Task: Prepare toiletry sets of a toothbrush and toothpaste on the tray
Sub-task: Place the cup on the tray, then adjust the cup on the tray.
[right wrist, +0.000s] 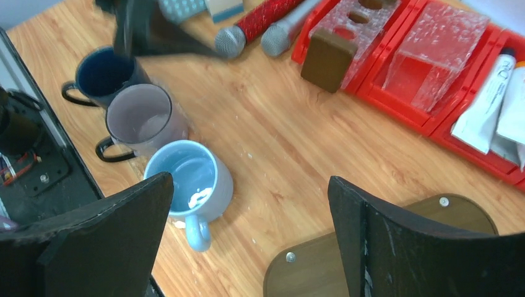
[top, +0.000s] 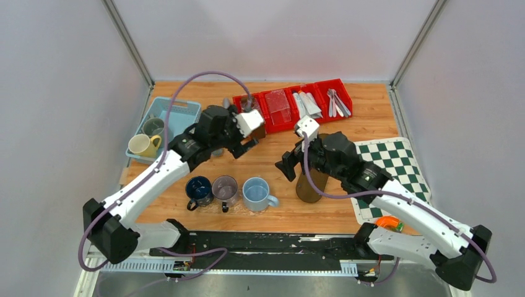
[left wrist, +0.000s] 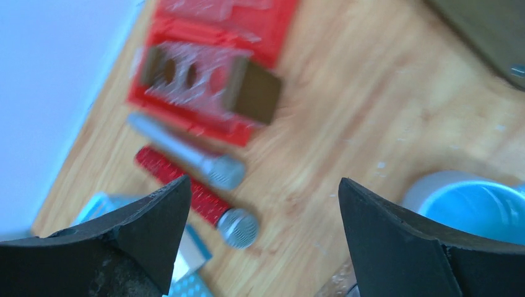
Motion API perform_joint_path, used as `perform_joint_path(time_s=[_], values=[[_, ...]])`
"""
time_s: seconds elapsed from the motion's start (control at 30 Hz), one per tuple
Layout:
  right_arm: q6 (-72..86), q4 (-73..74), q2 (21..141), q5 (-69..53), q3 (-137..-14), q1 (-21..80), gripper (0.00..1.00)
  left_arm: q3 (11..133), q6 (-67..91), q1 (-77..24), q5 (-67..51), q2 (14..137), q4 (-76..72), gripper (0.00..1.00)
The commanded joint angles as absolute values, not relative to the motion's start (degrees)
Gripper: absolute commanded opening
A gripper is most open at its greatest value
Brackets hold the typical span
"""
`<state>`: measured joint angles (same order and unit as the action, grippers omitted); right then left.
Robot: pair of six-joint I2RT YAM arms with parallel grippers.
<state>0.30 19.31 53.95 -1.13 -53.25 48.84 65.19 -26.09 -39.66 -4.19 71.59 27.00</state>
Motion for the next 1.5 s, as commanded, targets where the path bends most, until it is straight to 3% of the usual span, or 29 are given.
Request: perform_joint_path(time_s=[0.0, 0.23, 0.8, 1.13, 1.47], values=[[-1.7, 24.6, 59.2, -4.0, -58.8, 48.9, 0.98, 64.5, -17.0, -32.3, 3.5, 65.2, 21.6, 0.97], [-5.0, 28.9, 71.8, -8.4, -65.1, 49.0, 0.97, 59.9, -11.6, -26.1, 12.9, 57.9, 19.8, 0.99], [-15.2, 36.8, 98.1, -7.2, -77.7, 54.4, 0.81, 46.3, -8.4, -25.9, 24.5, 38.4, 10.5, 1.0], [-16.1, 39.1, 103.6, -4.6, -80.3, 56.3, 0.72, 43.0, -7.9, -25.9, 27.7, 35.0, 7.8, 1.0], [-16.4, 39.1, 104.7, -4.3, -81.2, 56.8, 0.55, 42.3, -7.6, -25.9, 29.4, 33.8, 7.0, 1.0]])
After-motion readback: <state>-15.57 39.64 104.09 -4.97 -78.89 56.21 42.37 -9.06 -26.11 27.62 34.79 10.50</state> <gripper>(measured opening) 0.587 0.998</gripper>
